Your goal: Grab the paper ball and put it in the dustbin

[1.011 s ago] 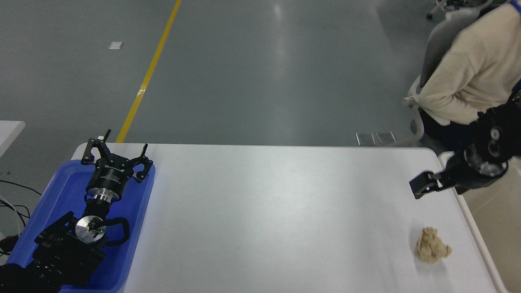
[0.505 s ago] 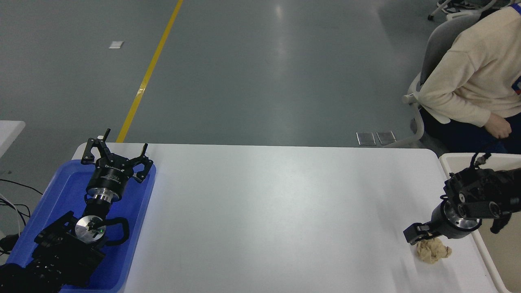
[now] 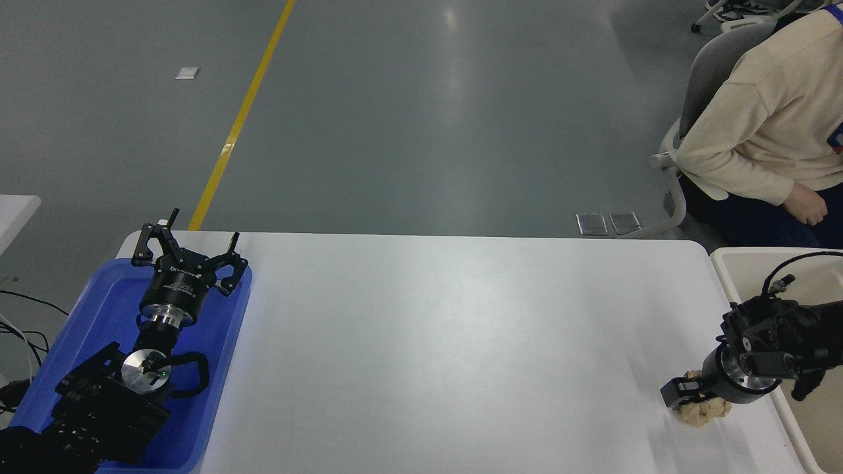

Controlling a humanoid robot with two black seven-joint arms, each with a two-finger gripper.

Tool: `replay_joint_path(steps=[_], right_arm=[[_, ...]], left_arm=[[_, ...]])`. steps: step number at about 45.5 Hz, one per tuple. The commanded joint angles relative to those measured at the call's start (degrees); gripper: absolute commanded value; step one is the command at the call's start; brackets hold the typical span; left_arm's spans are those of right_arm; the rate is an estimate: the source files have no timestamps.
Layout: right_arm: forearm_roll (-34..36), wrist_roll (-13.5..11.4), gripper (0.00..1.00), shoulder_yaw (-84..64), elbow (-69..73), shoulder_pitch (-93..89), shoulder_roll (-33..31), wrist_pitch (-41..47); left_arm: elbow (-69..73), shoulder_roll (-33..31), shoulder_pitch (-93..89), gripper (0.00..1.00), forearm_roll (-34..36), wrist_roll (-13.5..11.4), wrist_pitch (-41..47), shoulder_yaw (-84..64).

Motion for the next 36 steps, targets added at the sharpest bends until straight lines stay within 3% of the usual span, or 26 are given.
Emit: replay_joint_path(steps=[1,8,23,36], right_arm=[[0.7,0.0,0.42,1.4,-0.5,-1.8,-0.4,-0.1],[4.6,0.0,0.01,1.5,-0.2,-1.7,-1.1,0.4],[5.8,0.2,0.00,1.6,1.9,0.9,-5.1,3.7],[5.0,0.2,0.00,-1.0,12.3,14.3,-7.4,18.9]], left_arm=[[0.0,0.0,0.0,1.00,0.0,0.0,0.0,0.0],[0.0,0.0,0.0,1.00,0.0,0.0,0.0,0.0],[0.0,-0.1,0.0,1.00,0.0,0.1,0.0,0.0],[0.0,0.0,0.0,1.00,0.0,0.1,0.0,0.0]])
